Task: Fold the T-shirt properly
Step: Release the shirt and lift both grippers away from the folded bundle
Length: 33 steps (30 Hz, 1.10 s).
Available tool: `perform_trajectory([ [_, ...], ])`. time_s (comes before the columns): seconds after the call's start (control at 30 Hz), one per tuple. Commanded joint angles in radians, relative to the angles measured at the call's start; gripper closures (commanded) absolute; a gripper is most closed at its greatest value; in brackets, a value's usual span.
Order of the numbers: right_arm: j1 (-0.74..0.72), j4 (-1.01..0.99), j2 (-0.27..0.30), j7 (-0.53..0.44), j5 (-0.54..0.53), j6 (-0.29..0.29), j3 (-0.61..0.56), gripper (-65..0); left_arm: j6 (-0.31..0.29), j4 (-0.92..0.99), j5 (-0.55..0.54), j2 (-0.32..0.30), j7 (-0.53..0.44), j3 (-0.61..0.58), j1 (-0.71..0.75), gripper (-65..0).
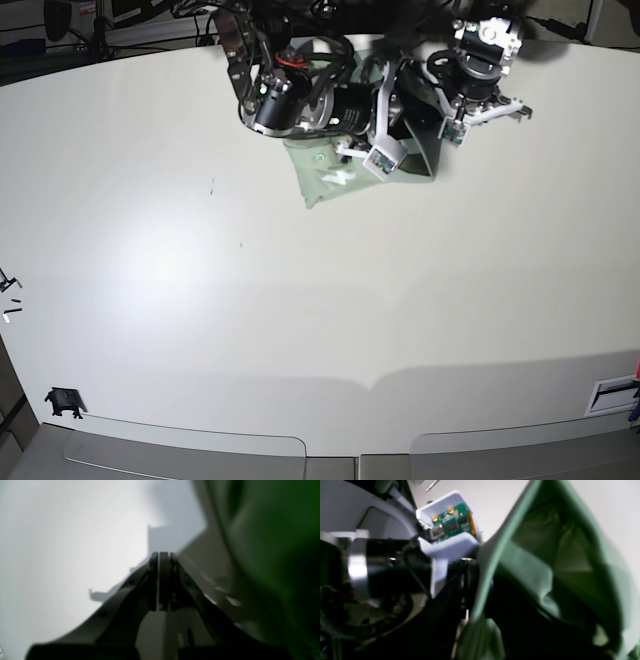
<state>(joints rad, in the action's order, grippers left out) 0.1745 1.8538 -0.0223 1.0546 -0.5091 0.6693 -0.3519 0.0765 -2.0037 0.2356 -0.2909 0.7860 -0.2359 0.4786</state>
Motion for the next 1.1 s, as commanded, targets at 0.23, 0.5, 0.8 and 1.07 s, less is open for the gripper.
perform_trajectory([
  [0.23, -0.011, 0.018, -0.016, -0.053, 0.032, -0.058, 0.001, 0.0, 0.042, -0.071, 0.14, -0.001, 0.048, 0.002, 0.001, 0.0],
  [0.5, -0.011, 0.018, -0.044, -0.051, -0.093, -0.056, 0.001, -23.0, 0.074, -0.224, 0.217, -0.016, 0.08, 0.002, 0.01, 0.0],
  [0.8, -0.069, 0.046, -0.05, 0.049, -0.151, -0.014, 0.014, -33.3, 0.119, -0.271, 0.272, -0.028, 0.074, 0.002, 0.066, 0.0],
  [1.07, -0.121, 0.109, -0.028, 0.062, -0.093, -0.015, 0.227, -33.2, 0.081, -0.352, 0.075, -0.027, 0.038, 0.002, 0.117, 0.0],
])
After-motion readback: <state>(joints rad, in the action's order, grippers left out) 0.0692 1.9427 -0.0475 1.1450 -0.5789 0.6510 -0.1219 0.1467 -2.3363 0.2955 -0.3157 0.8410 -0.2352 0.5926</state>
